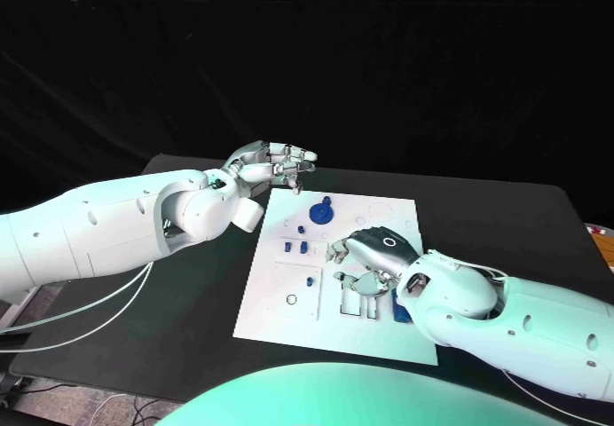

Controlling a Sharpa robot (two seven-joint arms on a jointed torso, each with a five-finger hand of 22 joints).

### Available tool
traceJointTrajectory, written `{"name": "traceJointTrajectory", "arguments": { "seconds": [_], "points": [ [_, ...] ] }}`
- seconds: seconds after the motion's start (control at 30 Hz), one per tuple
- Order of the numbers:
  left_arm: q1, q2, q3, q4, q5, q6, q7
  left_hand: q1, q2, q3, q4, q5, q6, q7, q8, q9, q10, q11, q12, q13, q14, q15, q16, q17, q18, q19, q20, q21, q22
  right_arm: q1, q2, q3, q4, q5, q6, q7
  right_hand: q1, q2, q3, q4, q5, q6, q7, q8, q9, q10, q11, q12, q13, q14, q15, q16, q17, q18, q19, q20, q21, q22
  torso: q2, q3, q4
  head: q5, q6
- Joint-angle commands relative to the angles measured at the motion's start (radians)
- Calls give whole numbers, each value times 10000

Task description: Assemble the parts on the task board

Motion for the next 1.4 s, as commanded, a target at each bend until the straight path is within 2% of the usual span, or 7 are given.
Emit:
{"name": "traceJointTrajectory", "arguments": {
  "seconds": [0.03,0.17,0.23,0.3,0.63,0.93,1.4],
  "points": [
    [6,-12,9,26,-34,102,37,-5,43,24,-53,44,-60,-1,66,-10,-78,19,64,-19,-41,37,43,14,145,-43,59,62,20,299,-417,55,274,630,-110,-109,-28,-95,-97,12,10,75,-23,-5,9,-54,7,56,4,232,67,-20,-52,99,-85,-15,-116,361,-10,-1,-8,-88,2],
    [6,-19,9,22,-34,102,32,-5,43,24,-53,44,-60,-1,66,-10,-78,19,64,-19,-41,37,43,14,145,-43,59,62,20,689,-875,104,323,1045,449,-153,-19,-173,-330,80,93,-97,-17,-155,-49,-673,67,-132,-154,186,107,-87,-240,241,-400,13,-786,-92,-20,0,-15,-152,2],
    [5,-14,9,19,-34,107,29,-5,43,24,-53,44,-60,-1,66,-10,-78,19,64,-19,-41,37,43,14,145,-43,59,62,20,823,-1030,118,250,1163,789,-151,156,-61,-780,150,128,-317,-131,-376,-163,-1539,164,-380,-302,181,188,-31,-275,373,-615,77,-1475,-578,-28,0,-13,-172,2],
    [5,-9,9,15,-35,111,26,-5,43,24,-53,44,-60,-1,66,-10,-78,19,64,-19,-41,37,43,14,145,-43,59,62,20,908,-1130,126,152,1235,1113,-144,250,6,-1084,204,123,-312,-96,-430,-212,-1781,217,-410,-300,168,226,-14,-326,383,-598,111,-1585,-661,-33,2,-9,-158,2],
    [3,18,8,-20,-38,143,6,-7,46,28,-56,44,-63,1,73,-11,-82,21,69,-21,-42,38,44,15,144,-44,60,64,22,1024,-1020,122,-357,1079,2240,-111,507,104,-1581,245,-28,-359,-251,-558,-324,-1623,180,-162,-261,188,209,120,-263,360,-463,107,-1538,-633,-10,-1,2,-135,2],
    [3,32,8,-66,-39,194,-7,-17,45,28,-56,42,-67,3,79,-12,-89,24,73,-23,-45,41,44,17,144,-46,62,66,24,959,-571,76,-976,1089,2298,3,699,274,-1592,246,-7,-97,-176,-499,-350,-1428,112,22,-261,149,153,87,-408,326,-333,56,-1411,-543,-3,-2,19,-129,2],
    [2,42,8,-84,-55,154,-38,-27,37,27,-60,41,-86,7,79,-16,-102,28,76,-27,-50,44,43,18,143,-50,65,67,26,795,-236,41,-1293,1256,2282,172,858,528,-1047,311,-154,785,-153,-267,-399,-568,-24,354,-294,200,34,224,-354,245,-91,-64,-1105,-305,-11,-1,-17,-97,2]
  ]
}}
